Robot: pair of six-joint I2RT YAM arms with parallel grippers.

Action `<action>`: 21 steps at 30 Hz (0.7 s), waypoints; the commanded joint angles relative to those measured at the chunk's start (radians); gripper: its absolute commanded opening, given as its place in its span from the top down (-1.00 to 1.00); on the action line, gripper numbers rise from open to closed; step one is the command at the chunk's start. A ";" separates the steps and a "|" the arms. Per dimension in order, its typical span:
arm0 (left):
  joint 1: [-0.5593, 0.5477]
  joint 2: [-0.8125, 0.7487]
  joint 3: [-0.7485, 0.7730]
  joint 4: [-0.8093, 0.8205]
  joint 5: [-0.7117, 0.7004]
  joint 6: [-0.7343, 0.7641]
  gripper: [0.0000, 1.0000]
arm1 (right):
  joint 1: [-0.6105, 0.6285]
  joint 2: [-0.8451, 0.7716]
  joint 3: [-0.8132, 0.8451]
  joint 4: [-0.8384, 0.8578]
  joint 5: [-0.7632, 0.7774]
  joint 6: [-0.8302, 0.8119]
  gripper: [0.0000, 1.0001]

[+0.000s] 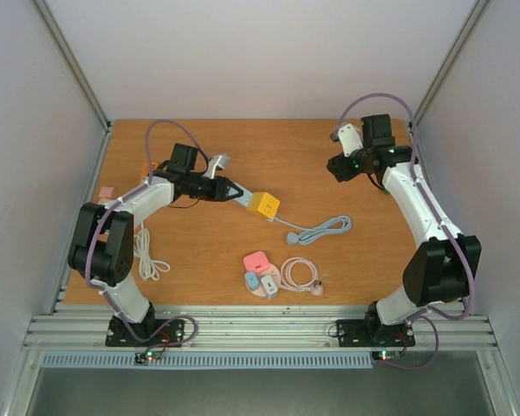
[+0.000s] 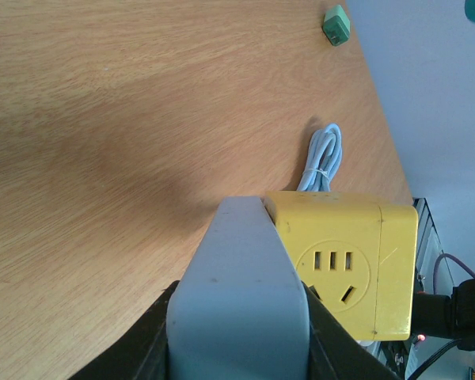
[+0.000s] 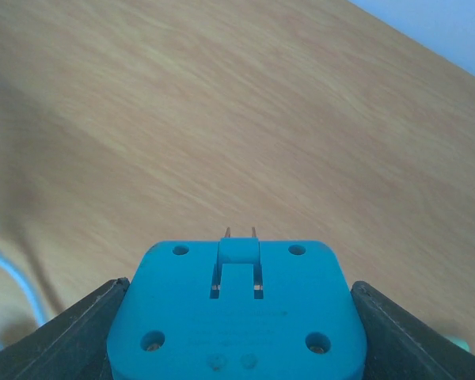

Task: Pull the plug off the socket
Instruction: Place the plug at the center of the board.

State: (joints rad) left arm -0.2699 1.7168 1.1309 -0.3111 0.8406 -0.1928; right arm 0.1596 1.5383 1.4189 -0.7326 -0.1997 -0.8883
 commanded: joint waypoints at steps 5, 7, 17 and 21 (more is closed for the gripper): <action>0.005 0.004 0.013 0.027 0.020 0.015 0.99 | -0.201 0.142 0.026 -0.017 0.034 0.028 -0.02; 0.006 0.005 0.013 0.029 0.023 0.016 0.99 | -0.232 0.165 0.032 -0.018 0.032 0.035 -0.02; 0.005 0.009 0.013 0.030 0.025 0.012 0.99 | -0.298 0.276 0.015 0.078 0.096 0.055 -0.03; 0.005 0.011 0.012 0.032 0.026 0.013 0.99 | -0.330 0.337 0.042 0.107 0.085 0.089 -0.06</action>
State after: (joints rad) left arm -0.2699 1.7176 1.1309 -0.3111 0.8417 -0.1932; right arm -0.1352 1.8236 1.4239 -0.6758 -0.1287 -0.8471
